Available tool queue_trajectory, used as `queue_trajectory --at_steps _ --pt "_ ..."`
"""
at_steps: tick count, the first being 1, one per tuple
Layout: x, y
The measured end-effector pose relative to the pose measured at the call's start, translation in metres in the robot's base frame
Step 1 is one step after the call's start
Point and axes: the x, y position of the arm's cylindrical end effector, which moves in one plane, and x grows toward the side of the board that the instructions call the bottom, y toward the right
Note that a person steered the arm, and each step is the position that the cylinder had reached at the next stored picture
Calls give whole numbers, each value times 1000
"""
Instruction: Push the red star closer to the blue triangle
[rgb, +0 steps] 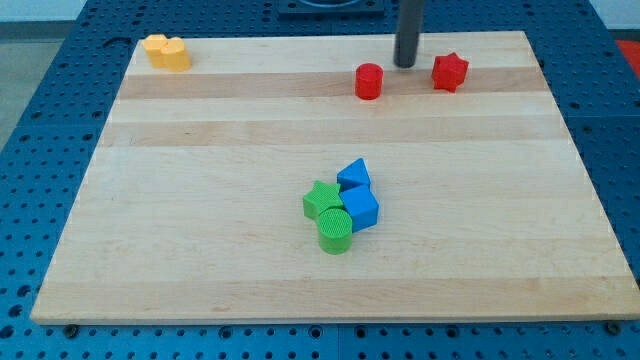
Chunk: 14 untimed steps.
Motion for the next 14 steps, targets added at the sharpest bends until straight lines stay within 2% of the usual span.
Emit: queue_trajectory --at_steps 1,2,3,5,6,8,9,10,11,12,13,14 --pt "-16 70" --pt "-2 92" --pt "41 54" --pt "135 -70" --pt "137 -74" --pt "87 -31" --pt "93 -76" --pt "129 -112" --pt "165 -125" --pt "173 -127" --pt "136 -131" --pt "132 -166"
